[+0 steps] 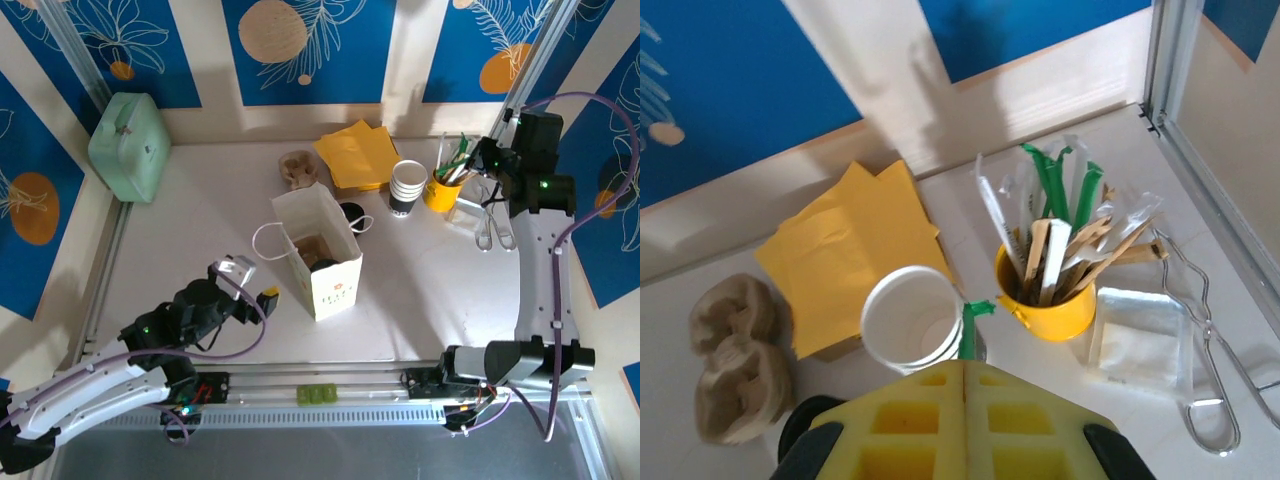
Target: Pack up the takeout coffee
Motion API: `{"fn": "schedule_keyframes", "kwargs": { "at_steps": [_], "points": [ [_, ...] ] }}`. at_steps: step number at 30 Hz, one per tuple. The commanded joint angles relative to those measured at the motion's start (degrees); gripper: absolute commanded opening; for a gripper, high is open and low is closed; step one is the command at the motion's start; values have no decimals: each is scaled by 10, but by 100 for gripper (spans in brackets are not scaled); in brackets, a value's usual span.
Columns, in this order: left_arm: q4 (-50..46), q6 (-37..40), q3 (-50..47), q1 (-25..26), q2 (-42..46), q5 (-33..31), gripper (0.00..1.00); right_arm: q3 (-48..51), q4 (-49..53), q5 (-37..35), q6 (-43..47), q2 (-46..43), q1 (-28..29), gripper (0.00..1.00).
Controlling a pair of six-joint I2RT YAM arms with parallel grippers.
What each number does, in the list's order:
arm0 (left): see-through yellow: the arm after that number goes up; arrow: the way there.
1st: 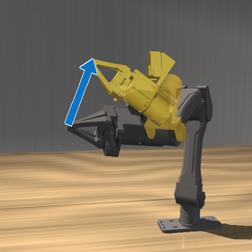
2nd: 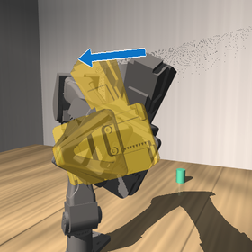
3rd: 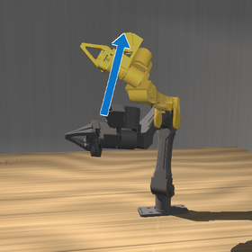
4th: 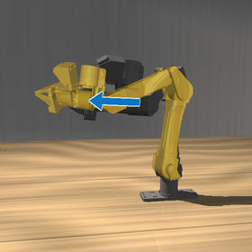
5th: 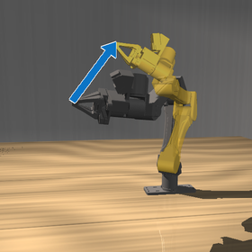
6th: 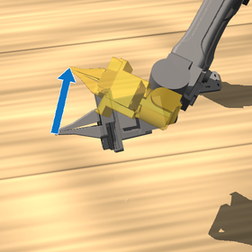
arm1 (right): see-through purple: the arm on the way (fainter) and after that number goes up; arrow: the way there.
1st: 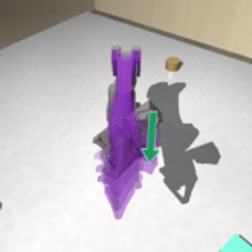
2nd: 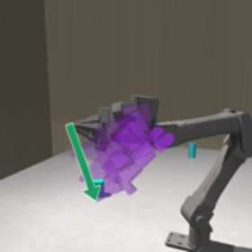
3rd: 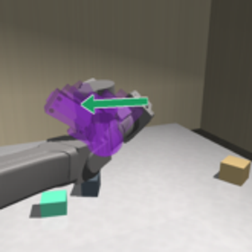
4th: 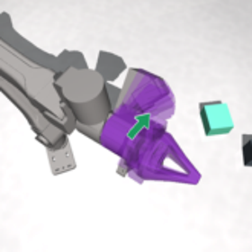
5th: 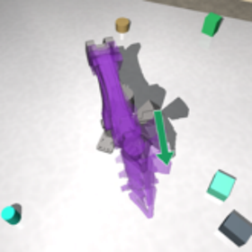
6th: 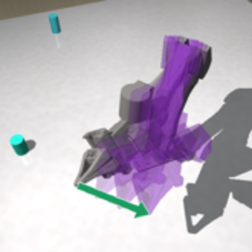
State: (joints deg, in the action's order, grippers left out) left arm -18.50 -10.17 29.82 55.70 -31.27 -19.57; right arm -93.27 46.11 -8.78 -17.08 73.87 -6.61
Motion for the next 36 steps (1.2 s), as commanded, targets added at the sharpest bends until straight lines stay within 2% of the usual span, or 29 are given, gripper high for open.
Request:
{"fn": "schedule_keyframes", "kwargs": {
  "at_steps": [1, 6, 10, 24, 32, 36],
  "points": [
    [7, 2, 27, 3, -5, 6, 98, -42, 55, 15, 23, -26, 24, 0],
    [-6, 4, 44, 4, -12, 4, 98, -78, 87, 32, 34, -64, 62, 0],
    [-2, 7, 40, 4, -4, 1, 98, -141, 146, 73, 36, -61, 87, 0],
    [19, 0, 26, 4, -9, 8, 98, -277, 215, 194, -19, -34, 258, 0],
    [21, -2, 25, 4, -11, 8, 98, -296, 251, 134, -30, -19, 362, 0],
    [20, -3, 25, 4, -9, 8, 98, -292, 264, 53, -25, -4, 435, 0]
  ]
}}
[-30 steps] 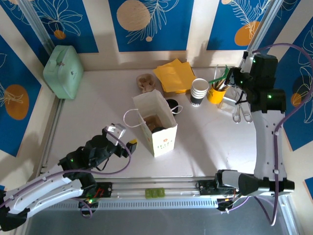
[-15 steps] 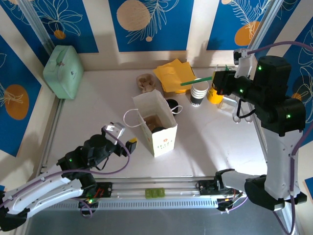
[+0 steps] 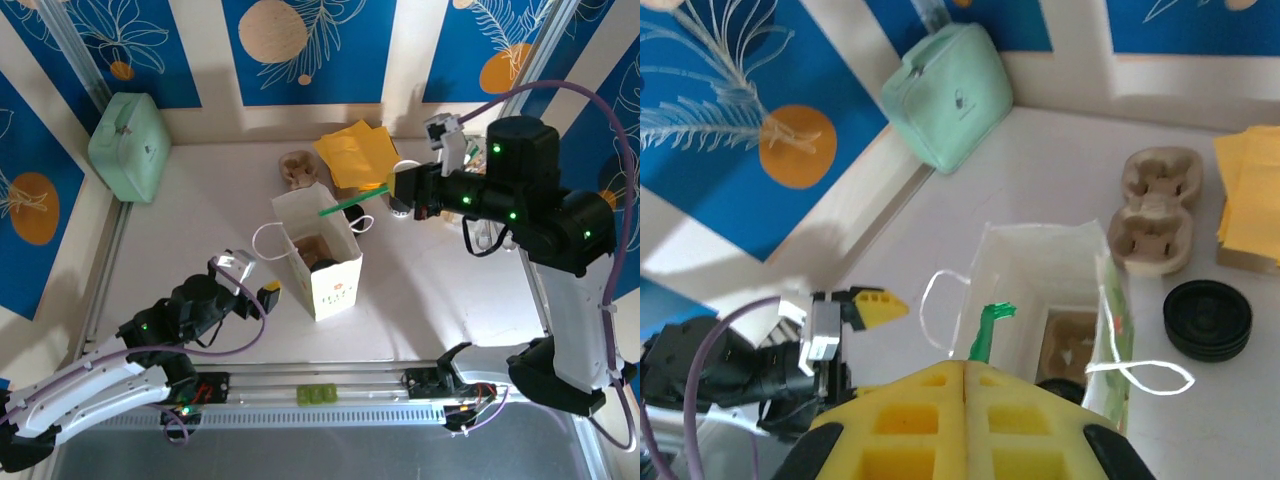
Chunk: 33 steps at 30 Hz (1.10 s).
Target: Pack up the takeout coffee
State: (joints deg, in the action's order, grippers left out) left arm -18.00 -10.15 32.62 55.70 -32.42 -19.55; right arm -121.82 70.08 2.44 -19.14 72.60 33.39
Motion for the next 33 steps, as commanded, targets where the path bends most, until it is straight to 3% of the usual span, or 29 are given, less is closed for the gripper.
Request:
{"fn": "schedule_keyframes", "kwargs": {
  "at_steps": [1, 7, 12, 19, 33],
  "points": [
    [15, -4, -4, 4, 4, 9, 98, -2, 21, -75, -2, 12, 50, 0],
    [17, -12, -7, 4, 5, 12, 98, 25, -4, -185, 14, 48, 142, 0],
    [13, -12, -4, 4, 5, 11, 97, 38, -39, -255, 47, 88, 176, 0],
    [15, -11, -6, 3, 4, 10, 98, 57, -83, -236, 53, 139, 186, 0],
    [9, -13, -4, 4, 10, 10, 98, 40, -72, -241, 44, 242, 199, 0]
  ]
}}
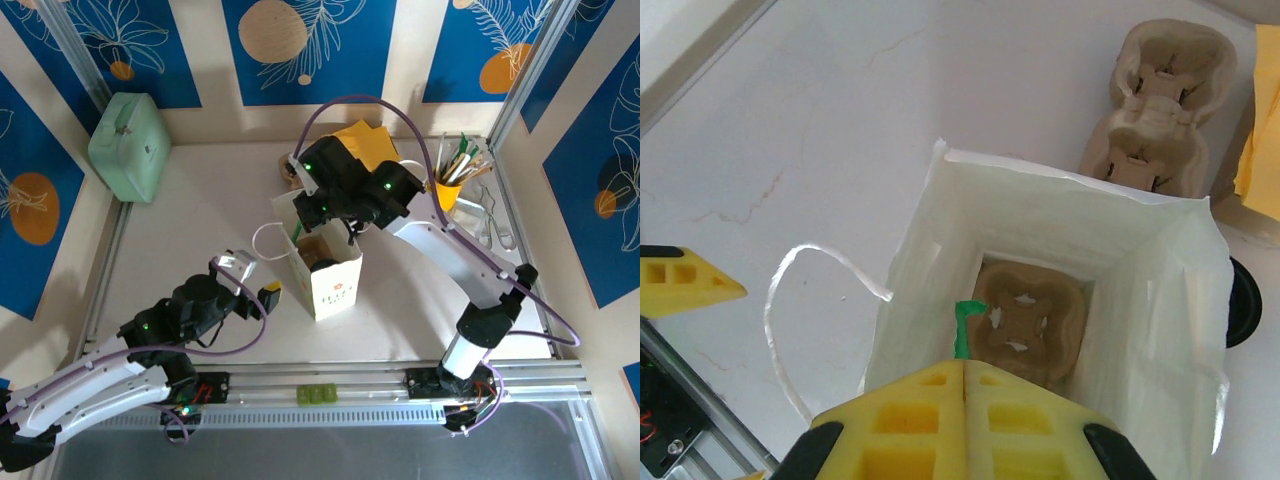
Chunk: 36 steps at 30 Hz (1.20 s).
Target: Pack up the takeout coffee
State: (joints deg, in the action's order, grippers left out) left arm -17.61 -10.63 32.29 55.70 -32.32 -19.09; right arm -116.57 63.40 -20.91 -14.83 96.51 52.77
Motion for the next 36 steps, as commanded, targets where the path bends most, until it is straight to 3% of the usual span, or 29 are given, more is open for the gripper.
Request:
{"fn": "schedule_keyframes", "kwargs": {
  "at_steps": [1, 5, 12, 17, 28, 36],
  "points": [
    [5, -9, -1, 4, 11, 5, 98, -13, -4, -8, 2, 6, 6, 0],
    [7, -9, -3, 4, 16, 5, 98, -17, 2, -5, -2, 23, 7, 0],
    [5, -9, -4, 4, 15, 4, 98, -51, 17, -38, 0, 35, 5, 39],
    [5, -7, -3, 4, 13, 1, 98, -79, 10, -76, 11, 31, -13, 51],
    [13, -1, 5, 4, -7, 6, 98, -101, -45, -92, -42, 70, -177, 57],
    [11, -3, 18, 4, -36, 18, 98, -199, -44, -80, -66, 230, -268, 56]
  ]
}}
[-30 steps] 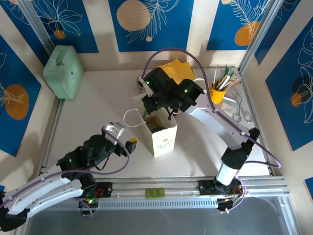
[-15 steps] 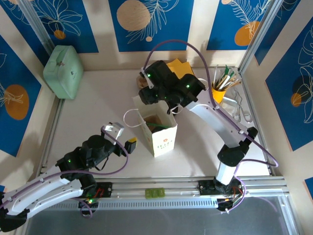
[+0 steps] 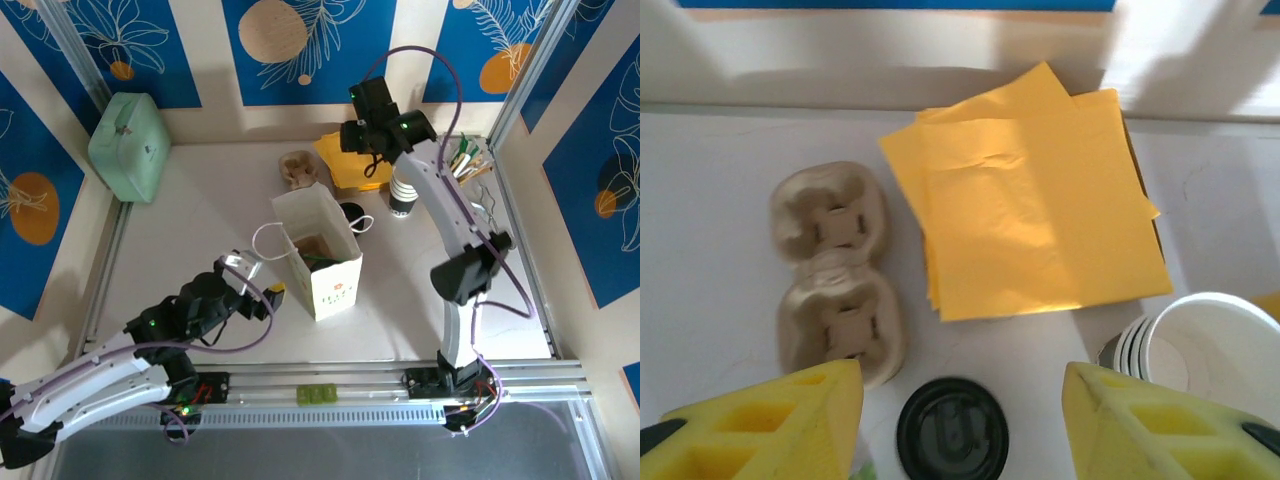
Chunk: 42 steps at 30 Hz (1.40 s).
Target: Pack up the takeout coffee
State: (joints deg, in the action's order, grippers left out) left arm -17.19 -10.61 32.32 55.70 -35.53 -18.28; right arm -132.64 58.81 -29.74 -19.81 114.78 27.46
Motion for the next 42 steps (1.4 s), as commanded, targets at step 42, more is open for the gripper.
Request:
{"fn": "schedule_keyframes", "kwargs": {
  "at_steps": [42],
  "points": [
    [3, -1, 27, 4, -42, 15, 98, -218, -57, -4, 34, 385, -64, 61]
  ]
}}
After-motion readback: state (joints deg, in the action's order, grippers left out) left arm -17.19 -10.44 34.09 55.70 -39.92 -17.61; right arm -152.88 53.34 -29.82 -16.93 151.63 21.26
